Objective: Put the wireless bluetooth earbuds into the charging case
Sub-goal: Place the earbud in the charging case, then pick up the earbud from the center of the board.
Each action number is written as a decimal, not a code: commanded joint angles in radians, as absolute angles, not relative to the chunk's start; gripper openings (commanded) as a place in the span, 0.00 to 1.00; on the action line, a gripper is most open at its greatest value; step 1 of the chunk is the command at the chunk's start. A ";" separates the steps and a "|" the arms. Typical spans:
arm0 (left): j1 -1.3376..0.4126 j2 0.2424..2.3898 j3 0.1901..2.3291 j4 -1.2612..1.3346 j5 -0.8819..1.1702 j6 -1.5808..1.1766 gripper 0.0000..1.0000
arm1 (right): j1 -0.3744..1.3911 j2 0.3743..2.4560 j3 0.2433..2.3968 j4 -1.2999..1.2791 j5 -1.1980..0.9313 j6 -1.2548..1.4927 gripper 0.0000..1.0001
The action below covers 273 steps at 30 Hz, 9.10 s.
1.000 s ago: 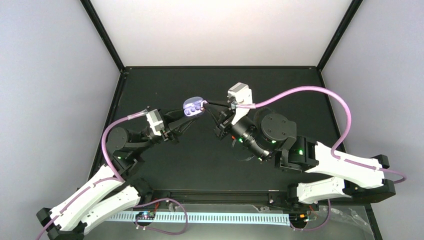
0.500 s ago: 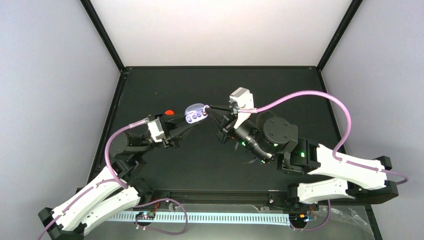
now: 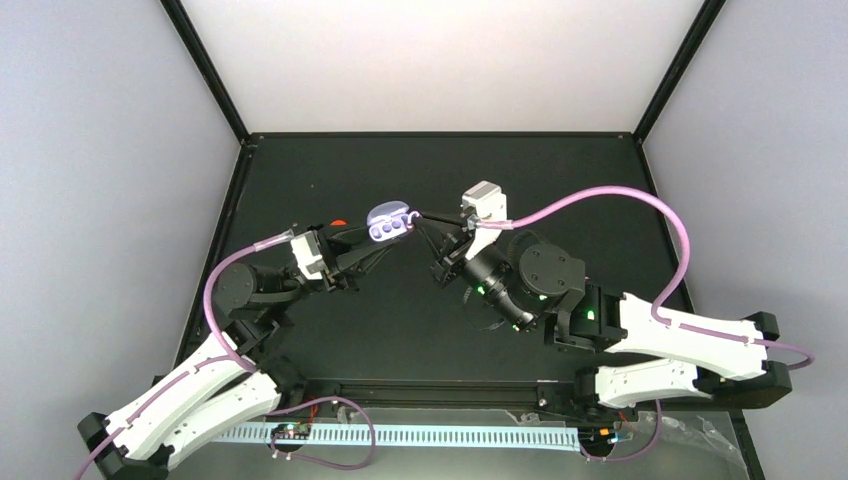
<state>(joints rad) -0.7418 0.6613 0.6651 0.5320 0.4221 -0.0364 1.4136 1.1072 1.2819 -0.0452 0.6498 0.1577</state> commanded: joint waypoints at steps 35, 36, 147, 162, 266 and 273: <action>-0.750 0.668 0.663 0.578 0.360 -0.089 0.02 | 1.419 1.165 1.333 -0.016 0.707 0.272 0.05; -0.750 0.665 0.663 0.578 0.362 -0.089 0.01 | 1.419 1.165 1.332 -0.016 0.711 0.273 0.05; -0.753 0.649 0.645 0.593 0.316 -0.127 0.01 | 1.407 1.204 1.380 -0.161 0.782 0.310 0.16; -0.753 0.645 0.641 0.589 0.316 -0.129 0.02 | 1.407 1.171 1.368 -0.159 0.779 0.297 0.20; -0.753 0.346 0.508 0.274 0.603 -0.222 0.01 | -0.142 1.217 0.446 -0.081 0.094 0.820 0.59; -0.752 0.347 0.511 0.272 0.602 -0.218 0.02 | -0.143 1.293 0.463 -0.047 0.059 0.799 0.58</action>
<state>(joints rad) -0.7479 0.3531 0.5117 0.2768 0.6086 -0.2352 -0.1356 1.2583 0.4568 -0.1043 0.0872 0.8047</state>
